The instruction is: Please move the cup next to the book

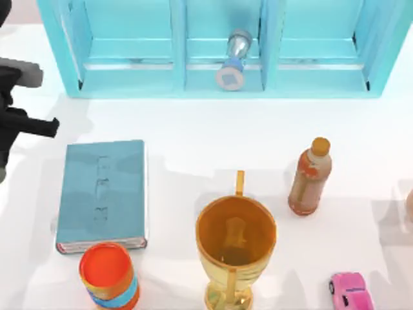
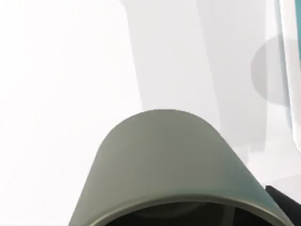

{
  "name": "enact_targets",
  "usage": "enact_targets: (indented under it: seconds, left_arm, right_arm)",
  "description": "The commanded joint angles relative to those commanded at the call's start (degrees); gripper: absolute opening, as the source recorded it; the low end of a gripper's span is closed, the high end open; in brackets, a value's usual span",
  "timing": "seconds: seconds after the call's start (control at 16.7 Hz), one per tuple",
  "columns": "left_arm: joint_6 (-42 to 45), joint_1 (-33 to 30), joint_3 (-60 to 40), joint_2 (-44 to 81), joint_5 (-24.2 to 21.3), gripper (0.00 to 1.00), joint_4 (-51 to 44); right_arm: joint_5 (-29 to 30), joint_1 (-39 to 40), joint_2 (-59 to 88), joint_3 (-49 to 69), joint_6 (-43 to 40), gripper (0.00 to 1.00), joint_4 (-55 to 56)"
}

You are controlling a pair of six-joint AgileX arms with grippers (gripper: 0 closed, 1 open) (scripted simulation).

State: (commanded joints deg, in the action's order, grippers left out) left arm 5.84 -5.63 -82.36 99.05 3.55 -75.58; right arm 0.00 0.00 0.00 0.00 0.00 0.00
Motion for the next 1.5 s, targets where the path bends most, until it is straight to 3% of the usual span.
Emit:
enact_targets:
  seconds: [0.18, 0.36, 0.72, 1.14, 1.44, 1.5]
  left_arm:
    - [-8.47, -1.66, 7.53, -7.81, -4.54, 0.00, 1.29]
    - [-11.55, -2.29, 10.43, -10.71, -6.35, 0.00, 1.98]
    - [-11.11, -2.03, 11.25, -10.23, -6.36, 0.00, 2.76]
    - [-10.35, -0.81, 21.38, -9.06, -6.31, 0.00, 15.28]
    - [-9.92, -0.70, 23.01, -8.36, -6.34, 0.00, 16.83]
    - [-9.92, -0.70, 23.01, -8.36, -6.34, 0.08, 16.83]
  right_arm:
    - [0.00, 0.00, 0.00, 0.00, 0.00, 1.00, 0.00]
    - [0.00, 0.00, 0.00, 0.00, 0.00, 1.00, 0.00]
    - [0.00, 0.00, 0.00, 0.00, 0.00, 1.00, 0.00]
    - [0.00, 0.00, 0.00, 0.00, 0.00, 1.00, 0.00]
    - [0.00, 0.00, 0.00, 0.00, 0.00, 1.00, 0.00]
    - [0.00, 0.00, 0.00, 0.00, 0.00, 1.00, 0.00]
